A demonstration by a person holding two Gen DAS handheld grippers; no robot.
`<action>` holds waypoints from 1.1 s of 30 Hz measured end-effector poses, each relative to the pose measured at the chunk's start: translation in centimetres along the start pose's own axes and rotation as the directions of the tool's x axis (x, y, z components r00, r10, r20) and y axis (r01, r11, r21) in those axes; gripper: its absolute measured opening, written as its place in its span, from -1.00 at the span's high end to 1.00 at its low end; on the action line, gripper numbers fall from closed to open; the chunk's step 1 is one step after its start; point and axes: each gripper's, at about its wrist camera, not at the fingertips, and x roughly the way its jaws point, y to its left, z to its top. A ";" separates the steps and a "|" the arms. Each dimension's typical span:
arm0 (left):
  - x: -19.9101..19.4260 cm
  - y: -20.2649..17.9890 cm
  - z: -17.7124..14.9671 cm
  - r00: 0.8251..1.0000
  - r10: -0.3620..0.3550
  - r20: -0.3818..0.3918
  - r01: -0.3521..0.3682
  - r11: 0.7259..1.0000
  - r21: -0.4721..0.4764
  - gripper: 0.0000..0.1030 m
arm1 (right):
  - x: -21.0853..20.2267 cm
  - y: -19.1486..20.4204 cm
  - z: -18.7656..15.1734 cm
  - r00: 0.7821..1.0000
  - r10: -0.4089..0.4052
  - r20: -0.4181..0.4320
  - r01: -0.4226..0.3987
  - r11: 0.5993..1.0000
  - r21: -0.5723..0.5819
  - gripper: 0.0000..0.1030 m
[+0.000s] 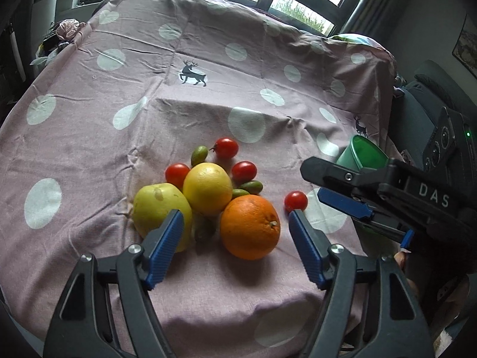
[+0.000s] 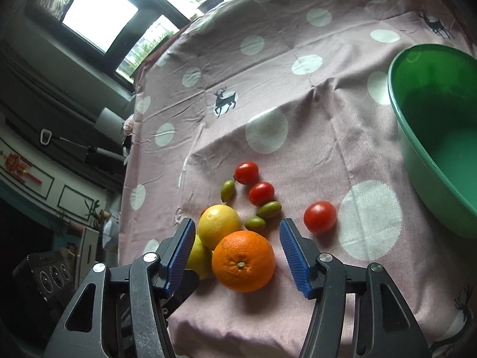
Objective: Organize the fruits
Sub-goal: 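Move the right tool toward the orange in the fruit pile, then close the right tool fingers around the orange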
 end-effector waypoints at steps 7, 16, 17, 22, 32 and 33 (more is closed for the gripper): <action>1.4 -1.4 -0.4 0.999 0.007 -0.033 -0.006 0.999 0.032 -0.40 | 1.0 -0.8 -0.1 0.999 0.015 -0.046 -0.013 0.999 0.032 -0.19; 2.6 -2.4 -0.6 0.998 0.001 -0.064 0.002 0.999 0.044 -0.40 | 2.7 -1.1 -0.4 0.995 -0.013 -0.098 0.016 0.999 0.030 -0.19; 2.7 -2.4 -0.6 0.998 -0.002 -0.070 0.005 0.999 0.041 -0.40 | 2.8 -1.2 -0.5 0.995 -0.010 -0.104 0.013 0.999 0.034 -0.19; 3.4 -2.2 -0.6 0.995 0.001 -0.103 0.002 1.000 0.029 -0.40 | 3.6 -1.4 -0.5 0.991 -0.003 -0.131 0.007 0.999 0.036 -0.20; 4.2 -1.9 -0.7 0.991 -0.001 -0.136 0.001 1.000 0.005 -0.40 | 5.0 -1.4 -0.9 0.984 -0.010 -0.176 0.015 0.999 0.028 -0.20; 4.2 -1.9 -0.7 0.991 -0.003 -0.137 0.004 1.000 0.005 -0.40 | 5.0 -1.5 -0.9 0.984 -0.002 -0.179 0.008 0.999 0.034 -0.20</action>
